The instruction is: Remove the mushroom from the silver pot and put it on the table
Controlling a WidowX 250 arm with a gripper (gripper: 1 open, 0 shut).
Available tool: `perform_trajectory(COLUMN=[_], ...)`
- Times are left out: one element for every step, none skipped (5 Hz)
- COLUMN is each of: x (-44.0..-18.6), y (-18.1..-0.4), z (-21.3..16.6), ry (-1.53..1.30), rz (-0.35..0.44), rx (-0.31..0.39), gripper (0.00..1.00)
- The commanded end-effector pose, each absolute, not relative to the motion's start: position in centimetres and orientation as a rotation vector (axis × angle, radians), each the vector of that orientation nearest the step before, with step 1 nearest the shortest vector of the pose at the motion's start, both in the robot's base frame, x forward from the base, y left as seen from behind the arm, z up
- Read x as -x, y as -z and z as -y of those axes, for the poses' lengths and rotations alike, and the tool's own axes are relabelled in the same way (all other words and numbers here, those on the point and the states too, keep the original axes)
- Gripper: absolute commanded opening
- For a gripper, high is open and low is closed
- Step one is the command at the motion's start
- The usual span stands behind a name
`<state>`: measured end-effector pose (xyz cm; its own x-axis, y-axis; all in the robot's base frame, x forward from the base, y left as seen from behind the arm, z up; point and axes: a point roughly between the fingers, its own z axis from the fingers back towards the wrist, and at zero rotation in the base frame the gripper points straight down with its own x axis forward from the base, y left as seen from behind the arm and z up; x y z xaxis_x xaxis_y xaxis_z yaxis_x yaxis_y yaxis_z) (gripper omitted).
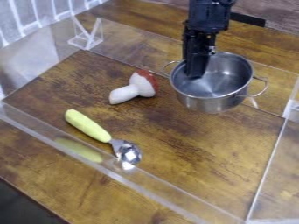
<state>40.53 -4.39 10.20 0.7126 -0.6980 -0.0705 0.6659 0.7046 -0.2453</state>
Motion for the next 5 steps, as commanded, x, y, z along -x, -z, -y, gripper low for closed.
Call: perform_trajectory(x=[-41.5,-42.0,-42.4,-42.6,-42.7], y=[-13.0,-12.9,-12.8,-12.7,-12.3], z=[4.1,3.5,2.9,2.4,2.5], ry=[0.790,0.791,0.792,0.794,0.809], rz=[-0.083,-0.082,-0.081,-0.083,-0.085], rx=[0.183,0.185,0.187,0.190,0.194], gripper=[0.00,0.00,0.00,0.00,0.00])
